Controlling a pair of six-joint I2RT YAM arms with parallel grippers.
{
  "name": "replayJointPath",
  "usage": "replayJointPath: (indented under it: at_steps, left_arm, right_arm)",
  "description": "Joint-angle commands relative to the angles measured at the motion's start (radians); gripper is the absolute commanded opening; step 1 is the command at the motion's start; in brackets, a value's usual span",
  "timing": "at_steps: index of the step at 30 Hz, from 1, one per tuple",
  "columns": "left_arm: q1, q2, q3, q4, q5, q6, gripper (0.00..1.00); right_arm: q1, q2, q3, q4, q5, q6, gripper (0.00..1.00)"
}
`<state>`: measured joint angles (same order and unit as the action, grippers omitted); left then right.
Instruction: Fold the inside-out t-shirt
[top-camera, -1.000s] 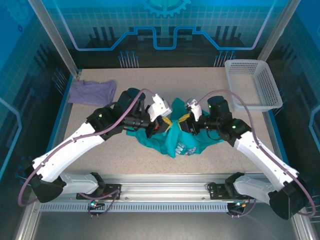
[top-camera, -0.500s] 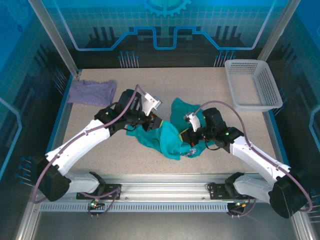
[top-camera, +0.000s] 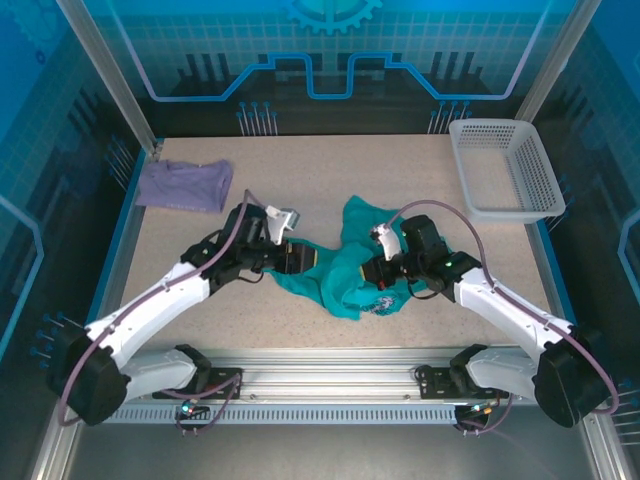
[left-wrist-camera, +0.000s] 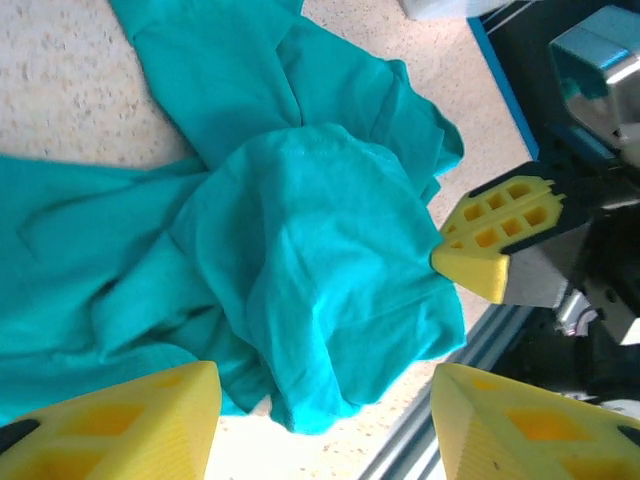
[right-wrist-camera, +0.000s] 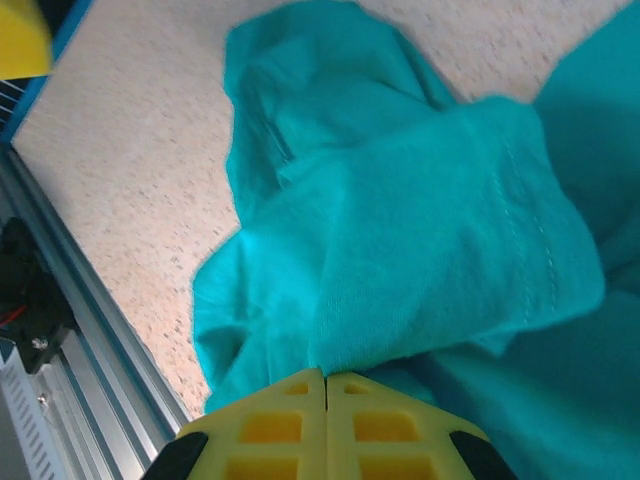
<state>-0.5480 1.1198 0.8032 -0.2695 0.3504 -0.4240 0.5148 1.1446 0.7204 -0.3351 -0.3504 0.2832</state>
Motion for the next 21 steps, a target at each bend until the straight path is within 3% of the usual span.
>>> replayJointPath:
  at_steps: [1,4,7,10,14,19,21]
  left_arm:
    - [-0.072,-0.002,-0.072,0.085,0.039,-0.148,0.61]
    - [-0.141,0.059,-0.102,0.095,0.007,-0.166,0.62]
    - [-0.143,0.085,-0.151,0.142,0.007,-0.205,0.61]
    - [-0.147,0.083,-0.194,0.183,0.015,-0.226,0.61]
    - [-0.167,0.147,-0.197,0.226,0.044,-0.209,0.61]
    - [-0.203,0.240,-0.181,0.324,0.087,-0.203,0.58]
    - [-0.208,0.270,-0.174,0.333,0.091,-0.202,0.44]
  right_arm:
    - [0.045,-0.014,0.020,-0.139,0.070,0.046,0.00]
    - [0.115,-0.008,-0.017,-0.146,0.005,0.053,0.00]
    - [0.196,-0.008,-0.060,-0.150,-0.074,0.046,0.01]
    - [0.214,-0.033,-0.101,-0.175,-0.087,0.071,0.11]
    - [0.131,-0.116,-0.108,-0.214,0.082,0.141,0.35]
    - [0.014,-0.237,-0.120,-0.128,0.108,0.190,0.50]
    - [-0.012,-0.227,-0.113,-0.089,0.097,0.190,0.53]
